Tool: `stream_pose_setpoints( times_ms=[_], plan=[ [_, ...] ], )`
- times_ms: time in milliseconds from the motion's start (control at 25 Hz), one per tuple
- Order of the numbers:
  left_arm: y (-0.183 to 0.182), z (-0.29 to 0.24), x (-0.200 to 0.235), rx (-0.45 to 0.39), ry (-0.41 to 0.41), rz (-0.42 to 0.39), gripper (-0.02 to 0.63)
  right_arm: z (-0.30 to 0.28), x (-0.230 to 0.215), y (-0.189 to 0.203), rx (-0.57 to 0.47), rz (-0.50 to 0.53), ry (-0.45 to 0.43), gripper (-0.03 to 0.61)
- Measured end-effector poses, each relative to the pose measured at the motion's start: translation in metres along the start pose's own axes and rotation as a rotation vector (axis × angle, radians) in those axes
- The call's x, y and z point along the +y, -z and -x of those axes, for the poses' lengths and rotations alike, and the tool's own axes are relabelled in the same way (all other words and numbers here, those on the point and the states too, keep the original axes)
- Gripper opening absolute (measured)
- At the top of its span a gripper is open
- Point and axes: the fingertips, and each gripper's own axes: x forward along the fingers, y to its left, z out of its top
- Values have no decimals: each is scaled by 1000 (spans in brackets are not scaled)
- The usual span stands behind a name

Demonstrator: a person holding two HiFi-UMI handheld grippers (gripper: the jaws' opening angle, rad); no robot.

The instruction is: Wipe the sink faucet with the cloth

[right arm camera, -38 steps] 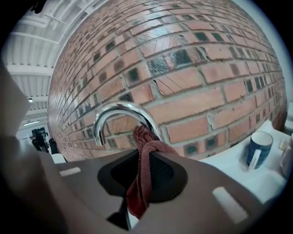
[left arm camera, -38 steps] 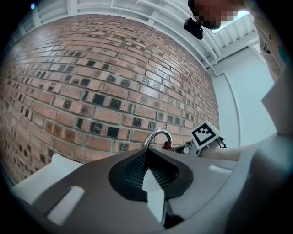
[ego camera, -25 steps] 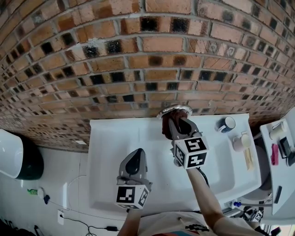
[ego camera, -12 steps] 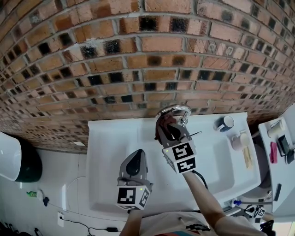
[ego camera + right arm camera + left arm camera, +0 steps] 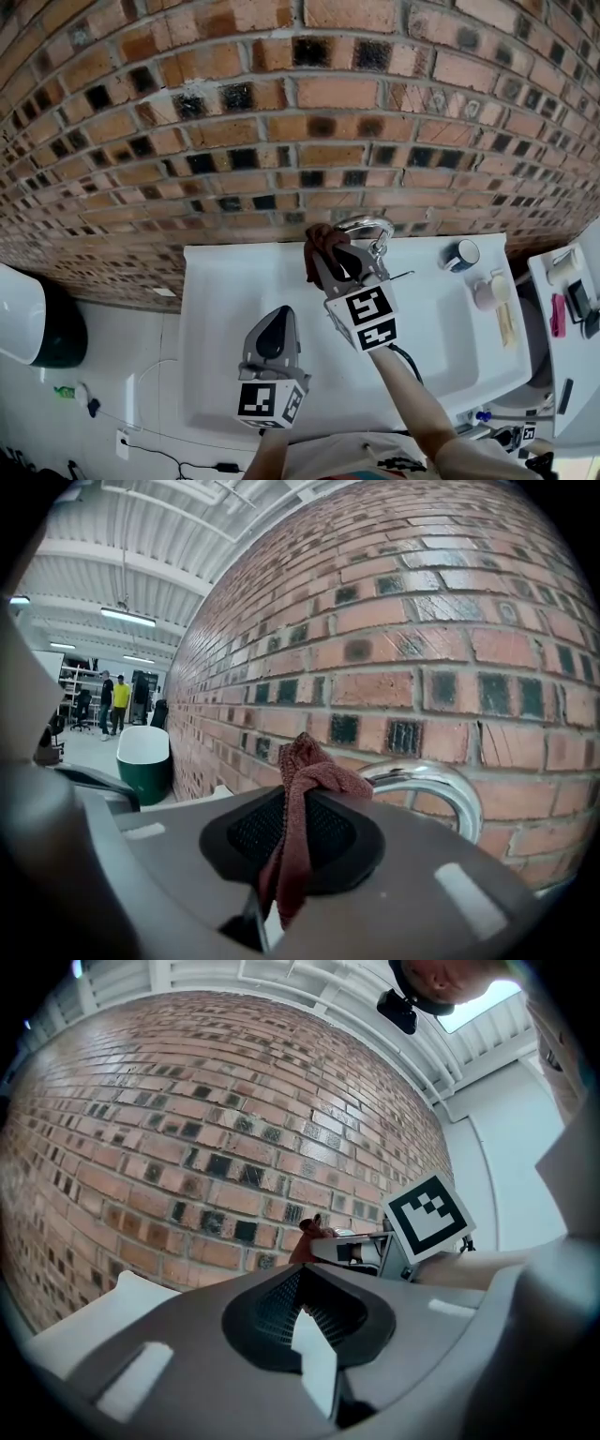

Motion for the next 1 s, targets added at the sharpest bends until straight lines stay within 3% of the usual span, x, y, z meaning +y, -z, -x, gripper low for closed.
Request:
stream_pose_setpoints(
  times_ms=[280,400,520,800,1000],
  plan=[
    [0,-1,5,-1,-11,-2,2,25,-34,-43,-110,13,95,43],
    [1,-1,4,7,-9,-3,2,43,-79,-49,-146,-49,191,43],
    [3,-2,3,13,-4,-5,2,60,-128,-30,-136,-143,285,43],
    [6,-7,3,20,-2,-1,2,72,-167,30,0,-165,407,41],
    [8,-7,3,29,-1,-2,2,61,-163,101,224,-154,413,41]
  ],
)
